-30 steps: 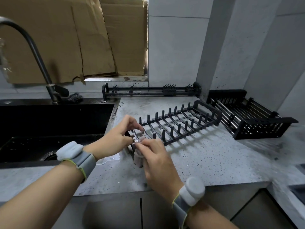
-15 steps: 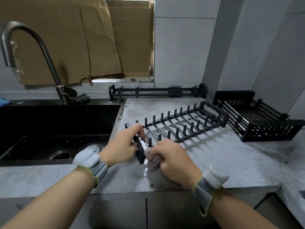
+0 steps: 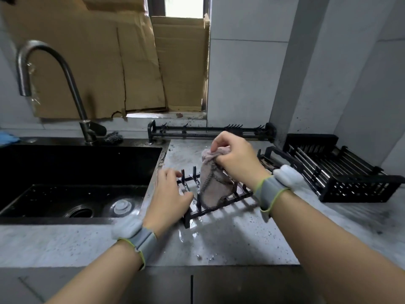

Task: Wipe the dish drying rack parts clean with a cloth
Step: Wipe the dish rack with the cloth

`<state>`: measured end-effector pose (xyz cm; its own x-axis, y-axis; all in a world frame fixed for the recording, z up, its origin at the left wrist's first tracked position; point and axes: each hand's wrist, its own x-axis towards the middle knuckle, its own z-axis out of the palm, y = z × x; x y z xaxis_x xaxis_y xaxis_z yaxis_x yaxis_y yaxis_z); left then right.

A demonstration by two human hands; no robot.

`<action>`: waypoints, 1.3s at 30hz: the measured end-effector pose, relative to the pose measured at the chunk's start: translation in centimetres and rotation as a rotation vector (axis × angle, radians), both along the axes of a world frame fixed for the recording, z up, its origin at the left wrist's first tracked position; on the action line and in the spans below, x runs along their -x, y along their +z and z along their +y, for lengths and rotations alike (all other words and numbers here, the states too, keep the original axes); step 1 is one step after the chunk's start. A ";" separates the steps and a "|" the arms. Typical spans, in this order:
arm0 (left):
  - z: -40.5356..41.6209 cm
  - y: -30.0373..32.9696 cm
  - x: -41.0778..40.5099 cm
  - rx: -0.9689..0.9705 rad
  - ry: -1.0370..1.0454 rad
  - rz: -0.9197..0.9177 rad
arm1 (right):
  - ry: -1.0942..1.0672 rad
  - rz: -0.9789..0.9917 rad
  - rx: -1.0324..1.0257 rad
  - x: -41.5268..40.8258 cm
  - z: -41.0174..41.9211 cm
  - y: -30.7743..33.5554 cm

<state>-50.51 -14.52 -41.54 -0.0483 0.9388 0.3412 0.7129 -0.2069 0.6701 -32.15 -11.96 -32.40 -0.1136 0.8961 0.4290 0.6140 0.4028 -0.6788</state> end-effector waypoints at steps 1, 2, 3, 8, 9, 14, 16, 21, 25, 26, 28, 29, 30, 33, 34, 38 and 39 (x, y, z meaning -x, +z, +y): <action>-0.1 -0.2 0.2 -0.011 0.001 -0.017 | 0.019 -0.054 0.006 0.8 0.5 -0.2; -0.2 -0.2 0.5 -0.025 0.008 -0.028 | 0.043 -0.105 0.000 1.7 0.8 -0.4; -0.3 -0.1 0.9 -0.031 0.012 -0.032 | 0.072 -0.162 -0.018 2.5 1.0 -0.8; -1.3 -0.1 3.1 -0.024 -0.017 -0.039 | 0.308 -0.532 0.012 5.4 1.3 -3.1; -1.4 -0.1 3.5 -0.027 -0.030 -0.032 | 0.364 -0.593 0.044 5.6 1.2 -3.5; -1.8 -0.5 3.3 -0.026 -0.066 -0.065 | 0.522 -0.826 0.149 6.1 1.2 -2.8; -1.9 -0.8 3.0 -0.032 -0.066 -0.076 | 0.520 -0.943 0.137 6.4 1.5 -2.4; -1.9 -0.8 3.1 -0.035 -0.066 -0.085 | 0.476 -1.044 0.148 7.1 1.5 -2.5; -2.0 0.0 3.6 -0.007 -0.089 -0.060 | 0.431 -0.804 0.188 6.0 1.6 -2.1; -1.9 0.2 4.0 -0.002 -0.091 -0.037 | 0.436 -0.704 0.227 5.2 1.6 -1.6; -1.6 0.7 5.1 0.010 -0.096 0.022 | 0.398 -0.471 0.239 2.8 1.4 -0.2; -1.5 0.9 5.5 0.017 -0.098 0.052 | 0.357 -0.351 0.214 1.2 1.3 0.4; -1.3 1.3 5.9 0.029 -0.100 0.080 | 0.312 -0.244 0.185 -0.5 1.3 0.9; -1.0 2.5 5.6 0.030 -0.086 0.141 | 0.201 -0.077 0.132 -6.1 1.4 1.3; -0.9 2.9 5.0 0.000 -0.076 0.159 | 0.151 -0.055 0.126 -7.8 1.4 1.1; -0.6 4.2 0.5 -0.113 -0.145 0.219 | -0.148 -0.162 0.008 -12.9 0.9 0.1; -0.4 4.1 -0.9 -0.109 -0.185 0.248 | -0.210 -0.232 -0.032 -13.7 0.7 -0.2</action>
<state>-49.65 -14.94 -37.40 0.2172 0.8813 0.4197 0.7954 -0.4091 0.4473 -18.46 -11.21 -32.58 -0.0260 0.8968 0.4417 0.8230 0.2701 -0.4998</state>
